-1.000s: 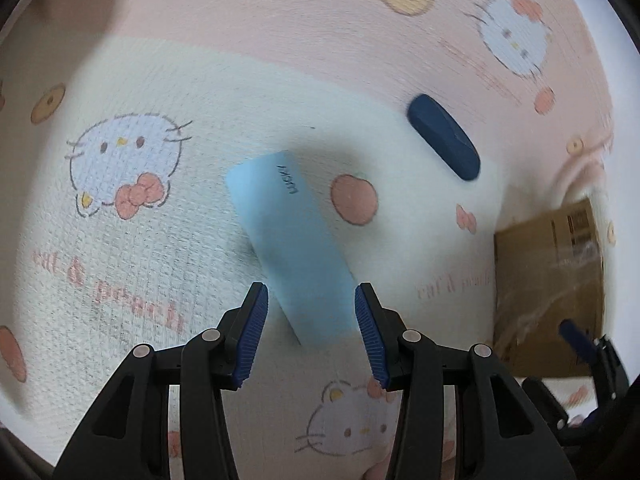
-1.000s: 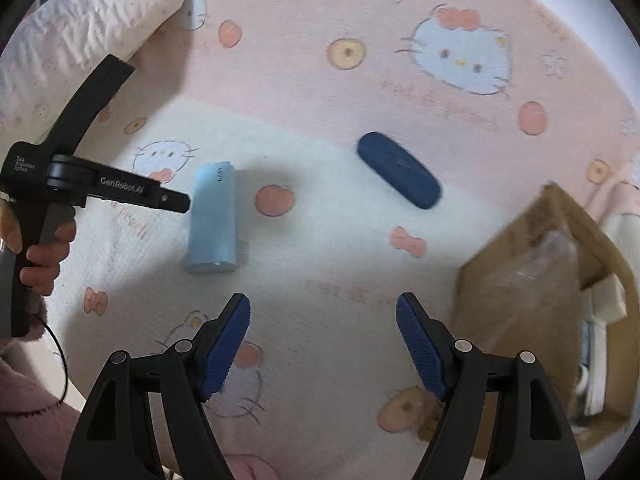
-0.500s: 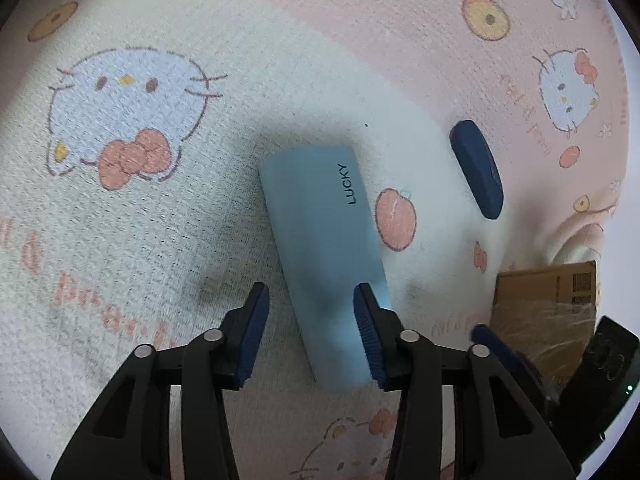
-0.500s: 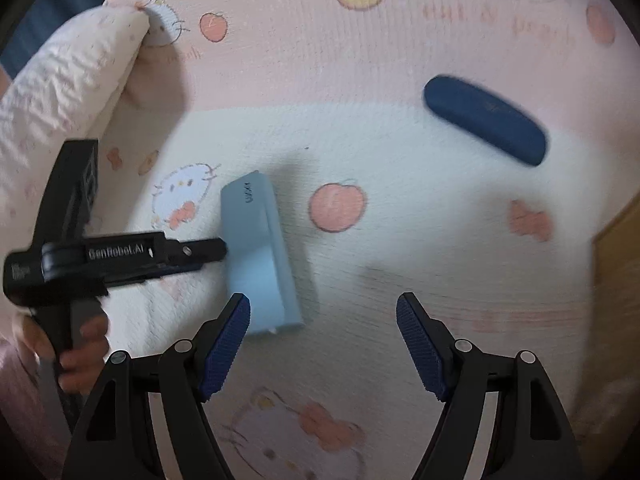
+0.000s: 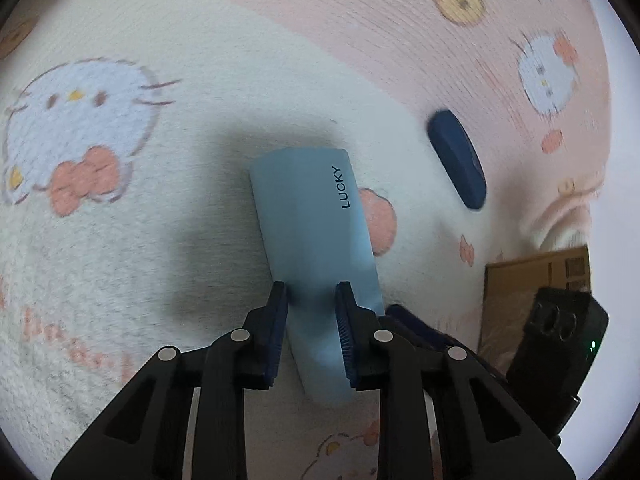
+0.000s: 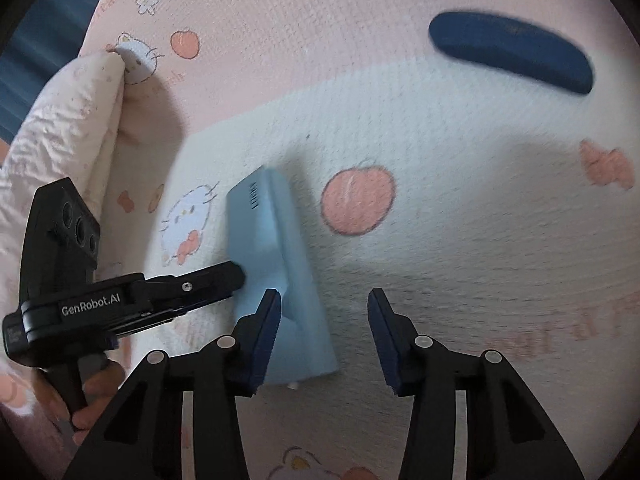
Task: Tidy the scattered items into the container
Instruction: 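Move the right gripper over the light blue LUCKY case, then close the right gripper around the light blue LUCKY case, then lift the LUCKY case with the right gripper and carry it over the box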
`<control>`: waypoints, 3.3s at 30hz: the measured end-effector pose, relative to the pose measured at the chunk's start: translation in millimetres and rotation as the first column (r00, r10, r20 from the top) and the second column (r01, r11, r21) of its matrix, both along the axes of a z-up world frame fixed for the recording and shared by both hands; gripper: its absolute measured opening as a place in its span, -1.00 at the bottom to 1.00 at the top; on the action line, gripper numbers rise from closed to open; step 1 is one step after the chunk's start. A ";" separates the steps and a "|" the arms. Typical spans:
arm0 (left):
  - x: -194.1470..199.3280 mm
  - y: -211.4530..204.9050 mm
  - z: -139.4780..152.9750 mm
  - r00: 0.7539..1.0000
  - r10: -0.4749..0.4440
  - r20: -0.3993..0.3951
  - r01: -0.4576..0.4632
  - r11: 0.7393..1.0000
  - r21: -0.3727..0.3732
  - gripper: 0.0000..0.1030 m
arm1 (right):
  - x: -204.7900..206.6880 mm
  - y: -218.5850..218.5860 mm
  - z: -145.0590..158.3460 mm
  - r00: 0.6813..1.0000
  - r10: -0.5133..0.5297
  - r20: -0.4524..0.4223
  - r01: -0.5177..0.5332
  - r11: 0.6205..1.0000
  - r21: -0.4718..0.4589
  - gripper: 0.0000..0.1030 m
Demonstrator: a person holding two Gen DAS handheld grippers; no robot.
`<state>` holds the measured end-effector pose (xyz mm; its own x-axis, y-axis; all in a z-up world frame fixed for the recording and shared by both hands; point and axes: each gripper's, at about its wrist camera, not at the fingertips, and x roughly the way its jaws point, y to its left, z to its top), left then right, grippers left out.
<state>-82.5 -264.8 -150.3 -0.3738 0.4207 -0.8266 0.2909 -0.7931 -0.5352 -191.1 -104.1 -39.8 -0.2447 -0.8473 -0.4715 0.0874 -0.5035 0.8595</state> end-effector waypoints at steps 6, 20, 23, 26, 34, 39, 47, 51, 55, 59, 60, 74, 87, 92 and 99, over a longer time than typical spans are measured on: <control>-17.6 49.4 7.8 0.985 -0.168 -0.023 0.166 0.982 -0.089 -0.56 | 12.0 15.6 -8.8 0.998 -0.035 0.043 0.035 0.999 -0.011 -0.15; -14.0 189.1 3.3 0.874 -0.484 -0.044 0.483 0.875 -0.041 -0.65 | 98.3 114.7 -24.6 0.944 -0.315 0.094 0.287 0.930 0.228 -0.16; -8.2 190.1 2.6 0.867 -0.497 -0.029 0.497 0.868 -0.022 -0.66 | 106.6 119.0 -26.6 0.940 -0.325 0.101 0.296 0.926 0.234 -0.16; -8.9 186.1 1.7 0.882 -0.471 -0.015 0.471 0.881 0.034 -0.66 | 108.5 122.4 -23.2 0.943 -0.320 0.094 0.290 0.926 0.242 -0.16; -26.7 186.3 -3.2 0.897 -0.441 0.006 0.440 0.896 0.065 -0.39 | 93.3 128.7 -29.9 0.951 -0.293 0.095 0.259 0.928 0.268 -0.15; -39.2 184.3 -15.1 0.899 -0.437 0.030 0.430 0.895 0.118 -0.32 | 88.3 126.0 -38.0 0.954 -0.281 0.105 0.256 0.946 0.197 -0.07; -46.6 174.0 -31.8 0.916 -0.397 0.063 0.372 0.895 0.246 -0.24 | 76.4 118.8 -43.7 0.963 -0.245 0.113 0.220 0.956 0.194 0.09; -46.9 172.8 -34.7 0.916 -0.398 0.056 0.372 0.891 0.261 -0.24 | 69.8 108.3 -38.2 0.973 -0.206 0.103 0.173 0.948 0.266 0.15; -46.8 170.8 -36.5 0.922 -0.384 0.057 0.354 0.891 0.284 -0.24 | 70.7 106.0 -36.4 0.970 -0.220 0.102 0.183 0.942 0.282 0.14; -46.3 168.4 -28.5 0.926 -0.374 0.049 0.343 0.889 0.304 -0.24 | 72.8 106.9 -28.6 0.971 -0.227 0.081 0.192 0.932 0.308 0.14; -46.9 167.4 -23.2 0.928 -0.371 0.035 0.343 0.886 0.311 -0.24 | 73.7 108.6 -24.2 0.970 -0.232 0.067 0.200 0.928 0.315 0.14; -45.1 167.8 118.6 0.895 -0.345 -0.281 0.420 0.865 0.275 -0.26 | 83.4 160.1 84.2 0.925 -0.318 -0.206 0.372 0.867 0.331 0.14; -45.0 237.3 195.1 0.793 -0.438 -0.422 0.568 0.783 0.254 -0.26 | 123.9 242.6 116.6 0.847 -0.455 -0.275 0.523 0.806 0.276 0.13; -41.5 264.6 218.7 0.761 -0.457 -0.461 0.600 0.766 0.231 -0.26 | 136.4 282.1 105.9 0.834 -0.506 -0.219 0.544 0.821 0.174 0.13; -34.5 294.0 257.3 0.729 -0.467 -0.501 0.626 0.751 0.211 -0.26 | 143.7 331.7 102.4 0.828 -0.541 -0.146 0.543 0.839 -0.027 0.13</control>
